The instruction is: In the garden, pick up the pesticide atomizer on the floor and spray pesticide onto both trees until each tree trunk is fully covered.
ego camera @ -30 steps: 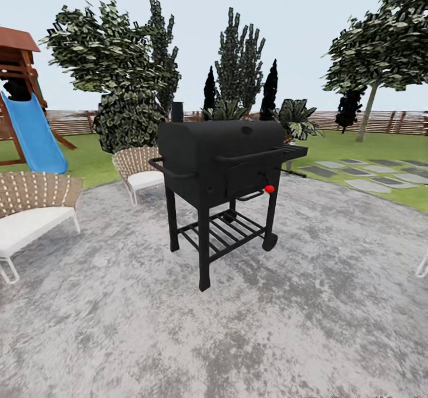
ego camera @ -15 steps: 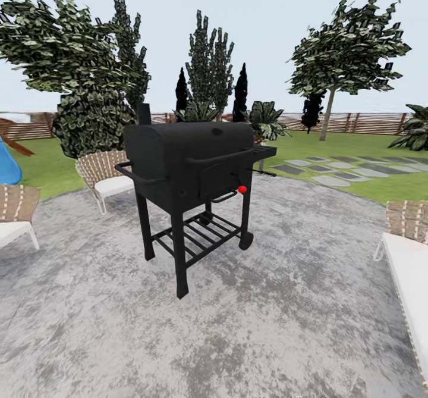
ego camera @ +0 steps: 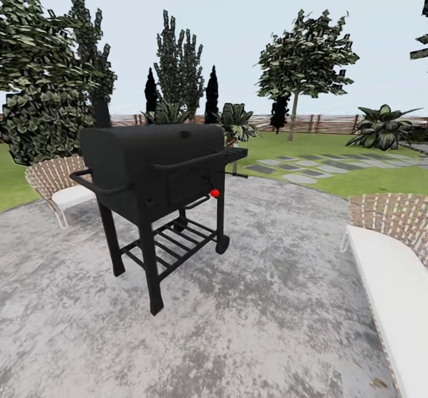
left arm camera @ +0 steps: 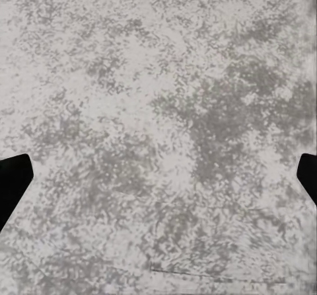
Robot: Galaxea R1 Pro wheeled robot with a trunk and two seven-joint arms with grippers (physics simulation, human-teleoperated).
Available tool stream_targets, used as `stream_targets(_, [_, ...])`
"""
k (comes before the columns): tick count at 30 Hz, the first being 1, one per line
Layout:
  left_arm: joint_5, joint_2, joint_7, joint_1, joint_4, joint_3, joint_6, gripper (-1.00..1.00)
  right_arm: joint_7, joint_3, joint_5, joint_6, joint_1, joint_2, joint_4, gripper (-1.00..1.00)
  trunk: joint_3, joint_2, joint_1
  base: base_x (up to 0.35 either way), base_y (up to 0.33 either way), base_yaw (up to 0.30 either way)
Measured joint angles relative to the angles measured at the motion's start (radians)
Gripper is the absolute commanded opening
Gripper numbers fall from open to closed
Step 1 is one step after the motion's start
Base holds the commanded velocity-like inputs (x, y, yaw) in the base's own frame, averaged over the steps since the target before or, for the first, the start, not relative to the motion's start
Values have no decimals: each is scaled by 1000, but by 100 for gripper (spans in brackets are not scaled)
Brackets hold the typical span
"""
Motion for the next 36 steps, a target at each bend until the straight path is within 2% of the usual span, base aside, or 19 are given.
stream_targets(4, [0,0,0,0,0,0,0,100,0,0,0,0,0,0,0,100,2,0,0,275,0,-295])
stream_targets(9, [0,0,0,0,0,0,0,100,0,0,0,0,0,0,0,100,5,0,0,-52,0,-295])
stream_targets(24, [0,0,0,0,0,0,0,100,0,0,0,0,0,0,0,100,13,0,0,-279,-169,-295])
stream_targets(30, [0,0,0,0,0,0,0,100,0,0,0,0,0,0,0,100,16,0,0,-309,-46,-292])
stream_targets(36, [1,0,0,0,0,0,0,100,1,0,3,0,0,-1,3,100,18,0,0,-340,-6,-101])
